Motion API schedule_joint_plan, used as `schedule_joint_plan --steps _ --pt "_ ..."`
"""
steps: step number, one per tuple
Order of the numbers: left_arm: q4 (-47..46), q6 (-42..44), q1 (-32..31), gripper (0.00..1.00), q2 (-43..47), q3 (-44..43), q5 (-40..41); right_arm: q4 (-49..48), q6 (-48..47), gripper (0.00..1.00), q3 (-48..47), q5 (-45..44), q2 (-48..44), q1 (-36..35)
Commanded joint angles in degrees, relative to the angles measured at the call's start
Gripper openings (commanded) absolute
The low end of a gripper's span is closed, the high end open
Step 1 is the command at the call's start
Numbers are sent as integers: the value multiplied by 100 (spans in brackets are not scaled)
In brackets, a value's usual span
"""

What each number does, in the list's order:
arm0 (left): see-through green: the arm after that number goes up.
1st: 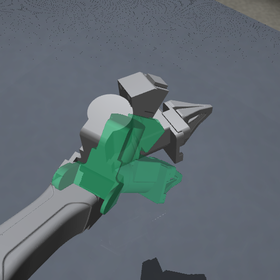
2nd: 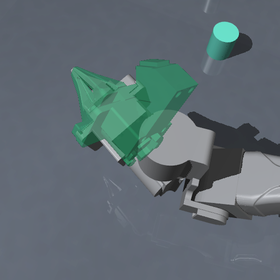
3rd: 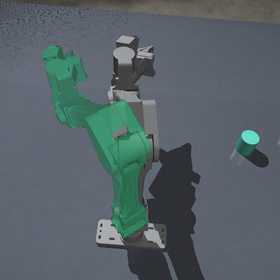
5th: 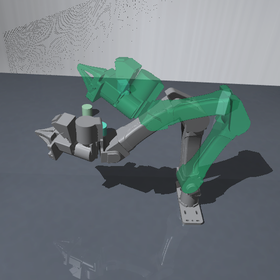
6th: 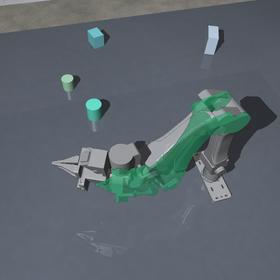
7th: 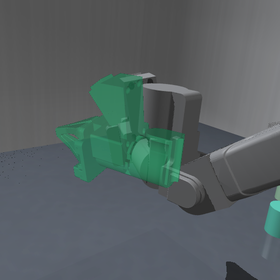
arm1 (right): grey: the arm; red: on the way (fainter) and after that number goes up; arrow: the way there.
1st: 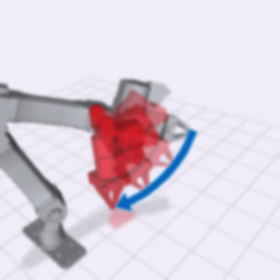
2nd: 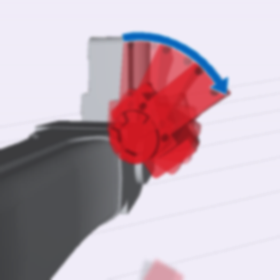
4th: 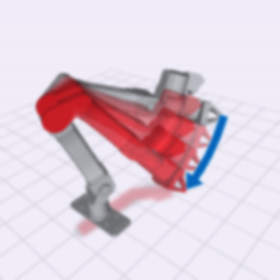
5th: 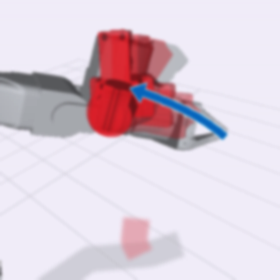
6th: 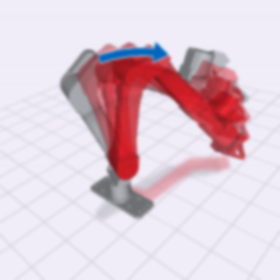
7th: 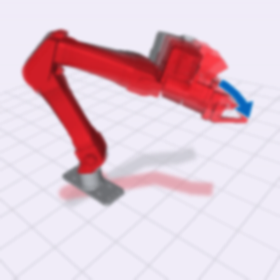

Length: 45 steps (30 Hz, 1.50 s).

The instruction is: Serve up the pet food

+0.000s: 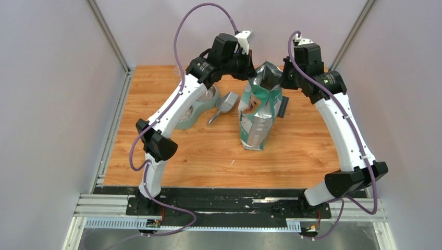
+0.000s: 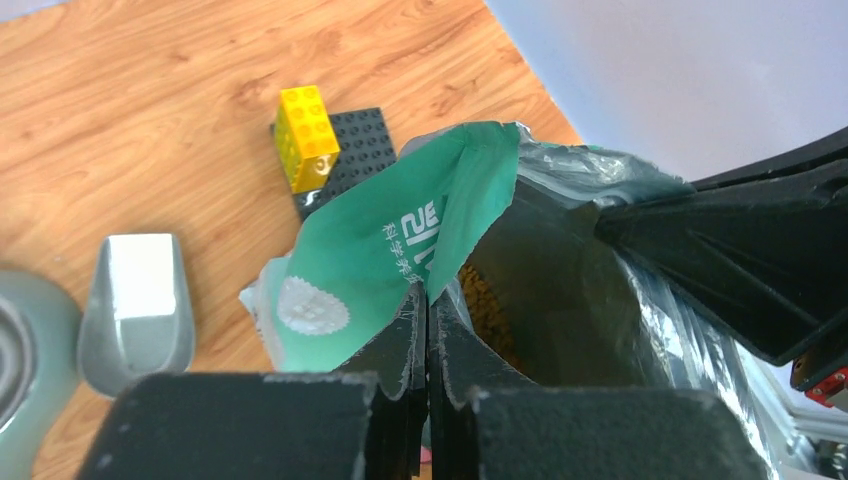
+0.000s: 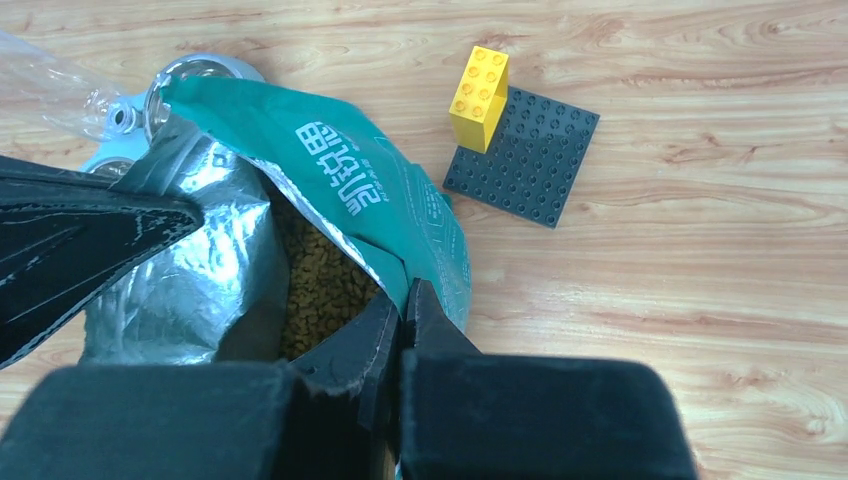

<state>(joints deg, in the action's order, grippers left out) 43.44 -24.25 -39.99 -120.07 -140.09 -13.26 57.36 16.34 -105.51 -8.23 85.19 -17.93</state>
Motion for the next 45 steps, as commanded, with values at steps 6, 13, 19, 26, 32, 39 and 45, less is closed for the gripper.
schedule_joint_plan --steps 6,13,19,26,32,39,45 --pt "275 985 193 0 772 -713 1196 -404 -448 0 -531 -625 187 -211" --pt "36 942 193 0 1034 -755 1027 -668 -463 0 -182 -233 237 -411" --pt "-178 901 193 0 1379 -547 1122 -1170 -139 0 268 119 93 -418" --pt "-124 1075 213 0 1597 -303 1382 -1379 -78 36 160 1187 152 -406" --pt "-130 1100 307 0 1751 -2 1364 -912 7 56 -343 1849 566 -404" --pt "-222 913 424 0 1820 309 969 -152 -185 56 -1088 2272 1125 -569" --pt "-275 817 514 17 1850 433 847 79 -202 17 -1226 1614 1259 -672"
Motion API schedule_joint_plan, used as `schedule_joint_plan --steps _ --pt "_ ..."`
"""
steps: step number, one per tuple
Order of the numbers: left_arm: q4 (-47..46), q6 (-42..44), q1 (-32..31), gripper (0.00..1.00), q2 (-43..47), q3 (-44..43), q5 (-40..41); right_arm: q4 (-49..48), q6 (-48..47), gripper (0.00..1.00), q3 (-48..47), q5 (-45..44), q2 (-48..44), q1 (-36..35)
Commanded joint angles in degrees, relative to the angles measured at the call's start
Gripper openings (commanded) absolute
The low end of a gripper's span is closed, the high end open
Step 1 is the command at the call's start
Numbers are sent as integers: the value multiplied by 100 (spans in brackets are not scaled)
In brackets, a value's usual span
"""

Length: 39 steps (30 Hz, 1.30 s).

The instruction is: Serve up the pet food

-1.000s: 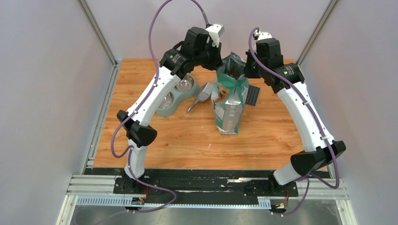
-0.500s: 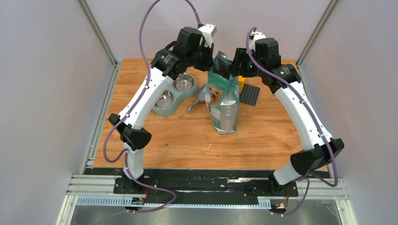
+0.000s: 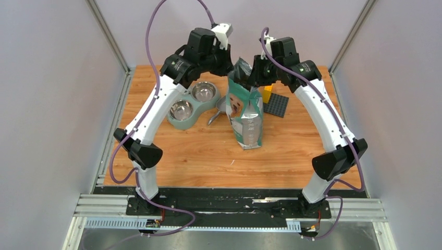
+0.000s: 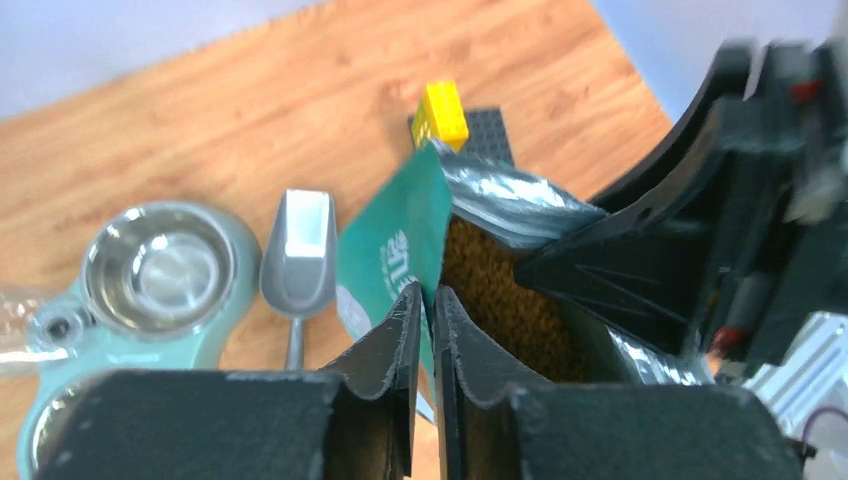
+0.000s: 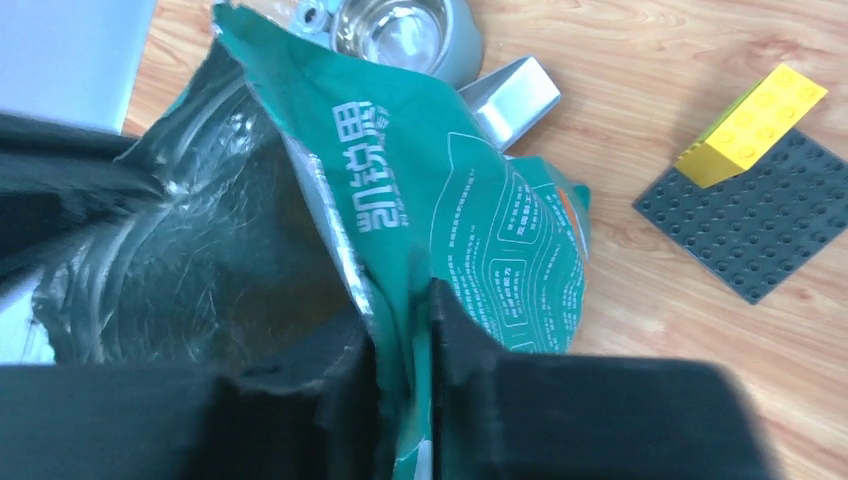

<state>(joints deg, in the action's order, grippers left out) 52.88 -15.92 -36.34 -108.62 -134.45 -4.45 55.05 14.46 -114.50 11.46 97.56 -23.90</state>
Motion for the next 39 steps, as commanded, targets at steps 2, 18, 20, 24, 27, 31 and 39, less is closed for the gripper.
schedule_joint_plan --steps 2,18,20,24,27,31,39 --pt "-1260 -25 188 23 761 -17 -45 301 75 1 -409 -770 -30 -71" --pt "-1267 69 540 51 1108 886 238 -249 277 60 -832 -742 -651 -53" --pt "-1311 37 618 54 1215 1122 307 -273 322 61 -909 -715 -718 -58" --pt "-1604 -138 813 58 1511 1758 289 -466 383 62 -940 -498 -814 -57" --pt "-1792 -231 918 62 1751 2197 293 -543 433 65 -911 -470 -839 -62" --pt "-1861 -249 1001 68 1966 2509 498 -805 368 67 -759 94 -872 -117" --pt "-1926 -756 1265 74 2701 3766 1213 -1136 327 61 -573 -459 -233 -1370"
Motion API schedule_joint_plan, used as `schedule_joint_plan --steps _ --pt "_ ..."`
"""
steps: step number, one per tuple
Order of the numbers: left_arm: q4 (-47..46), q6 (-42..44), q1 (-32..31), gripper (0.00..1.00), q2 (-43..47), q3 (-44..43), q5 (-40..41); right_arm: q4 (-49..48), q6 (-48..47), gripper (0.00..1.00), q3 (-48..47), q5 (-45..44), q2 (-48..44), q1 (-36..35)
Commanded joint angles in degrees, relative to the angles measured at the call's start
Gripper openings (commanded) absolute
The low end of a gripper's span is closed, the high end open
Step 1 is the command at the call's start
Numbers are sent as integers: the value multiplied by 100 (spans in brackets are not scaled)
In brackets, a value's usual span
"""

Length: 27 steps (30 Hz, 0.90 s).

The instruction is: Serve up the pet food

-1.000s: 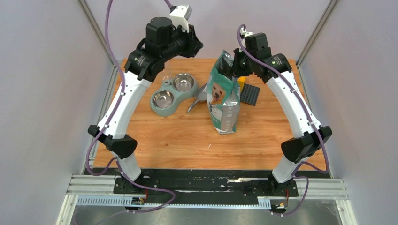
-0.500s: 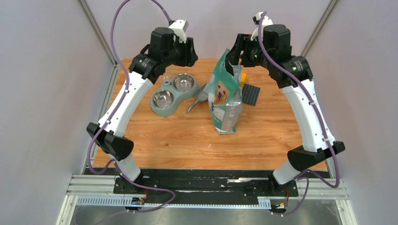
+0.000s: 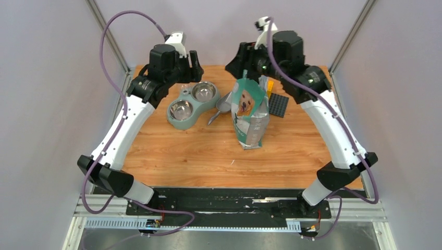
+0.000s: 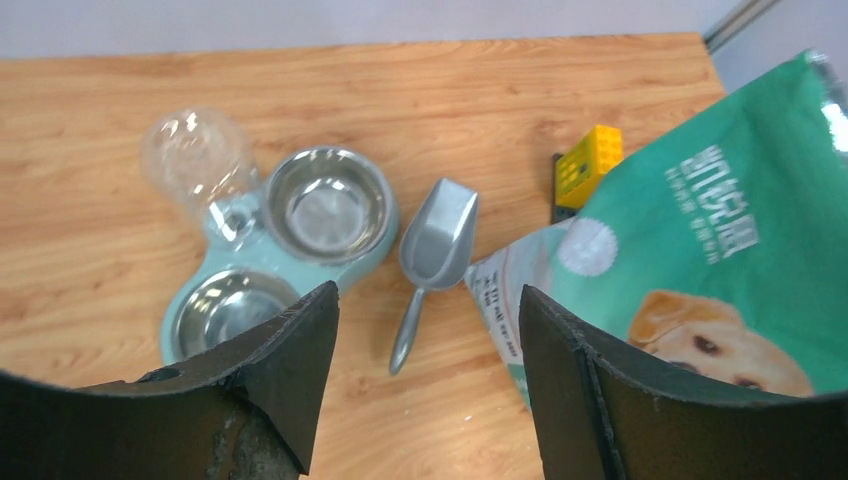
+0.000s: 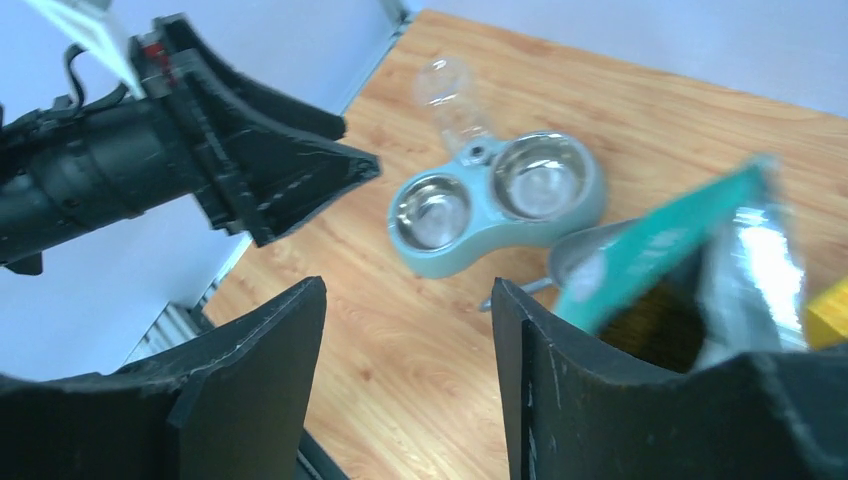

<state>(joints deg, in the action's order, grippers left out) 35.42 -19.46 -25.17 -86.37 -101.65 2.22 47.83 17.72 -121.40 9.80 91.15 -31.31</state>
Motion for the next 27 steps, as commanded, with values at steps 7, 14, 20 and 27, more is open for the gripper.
schedule_joint_plan --steps 7,14,20,27 --pt "36 -1073 512 76 1758 2085 1887 -351 840 63 363 -1969 1610 -1443" --pt "202 -1441 654 76 2558 3026 2045 -159 2169 59 600 -2423 2744 -1581" --pt "414 -1524 654 77 2965 3296 2033 24 3044 58 496 -2927 3546 -1680" --pt "535 -1512 654 77 3098 3296 1839 288 4132 59 209 -3240 4209 -1731"
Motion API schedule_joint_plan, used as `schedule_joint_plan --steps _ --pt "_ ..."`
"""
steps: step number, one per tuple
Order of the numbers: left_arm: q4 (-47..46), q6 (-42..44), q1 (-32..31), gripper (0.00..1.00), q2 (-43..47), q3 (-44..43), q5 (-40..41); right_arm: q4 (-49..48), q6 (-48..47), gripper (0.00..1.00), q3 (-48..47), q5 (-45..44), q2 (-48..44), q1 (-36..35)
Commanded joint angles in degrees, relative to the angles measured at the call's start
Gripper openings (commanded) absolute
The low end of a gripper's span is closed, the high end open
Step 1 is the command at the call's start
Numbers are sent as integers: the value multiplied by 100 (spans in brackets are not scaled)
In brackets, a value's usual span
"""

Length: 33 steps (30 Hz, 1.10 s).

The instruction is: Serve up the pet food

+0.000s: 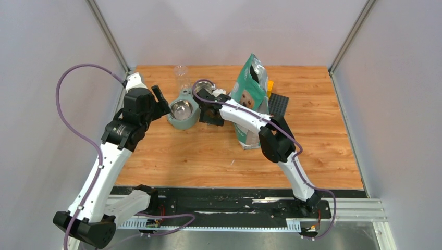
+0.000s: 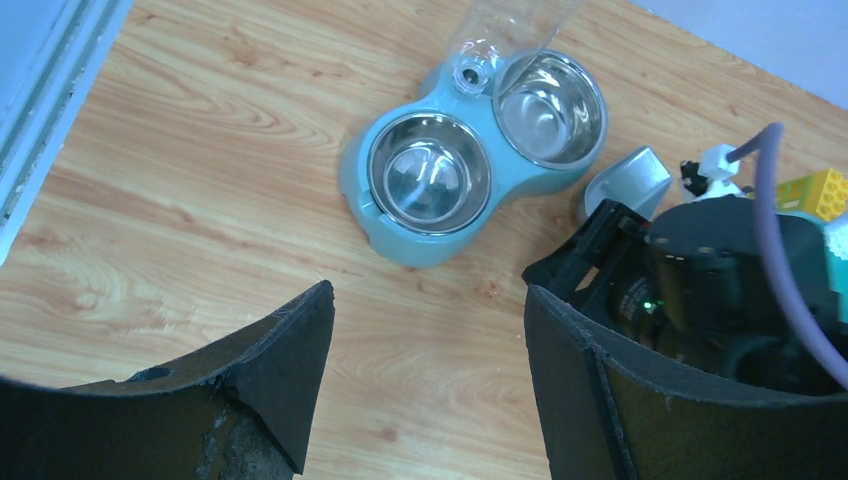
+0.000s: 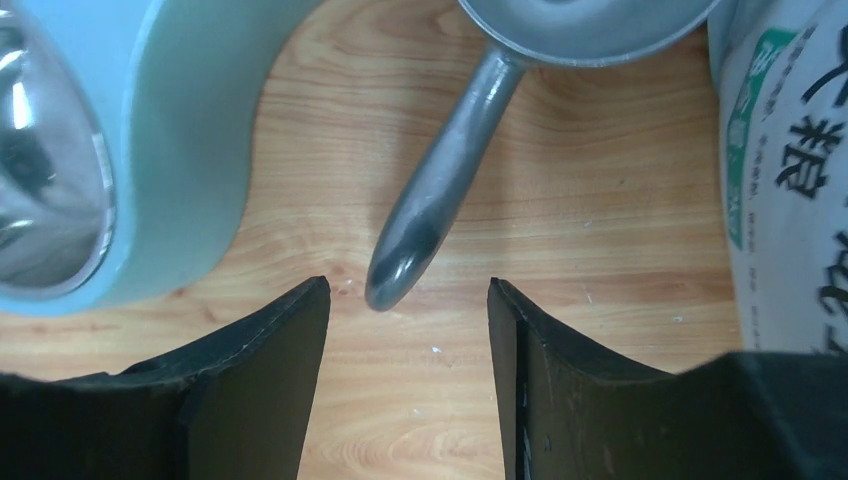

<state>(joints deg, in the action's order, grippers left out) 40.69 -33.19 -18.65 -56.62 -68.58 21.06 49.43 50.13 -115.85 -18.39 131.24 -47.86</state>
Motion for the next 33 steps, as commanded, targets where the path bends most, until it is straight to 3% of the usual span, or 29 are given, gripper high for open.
schedule_joint_plan --steps 1,8,15,22,33 --pt "13 -146 2 77 131 -8 -82 128 990 59 -396 -479 293 -75" --pt "68 -115 7 78 195 27 -270 158 1339 52 -784 -876 739 -62" --pt "91 -16 2 79 262 0 -308 155 1421 39 -963 -1018 923 -40" --pt "140 91 2 79 296 -97 -300 137 1293 2 -1018 -1144 875 -48" --pt "-184 -26 2 79 113 44 -912 63 1075 0 -508 -1774 -103 -257"
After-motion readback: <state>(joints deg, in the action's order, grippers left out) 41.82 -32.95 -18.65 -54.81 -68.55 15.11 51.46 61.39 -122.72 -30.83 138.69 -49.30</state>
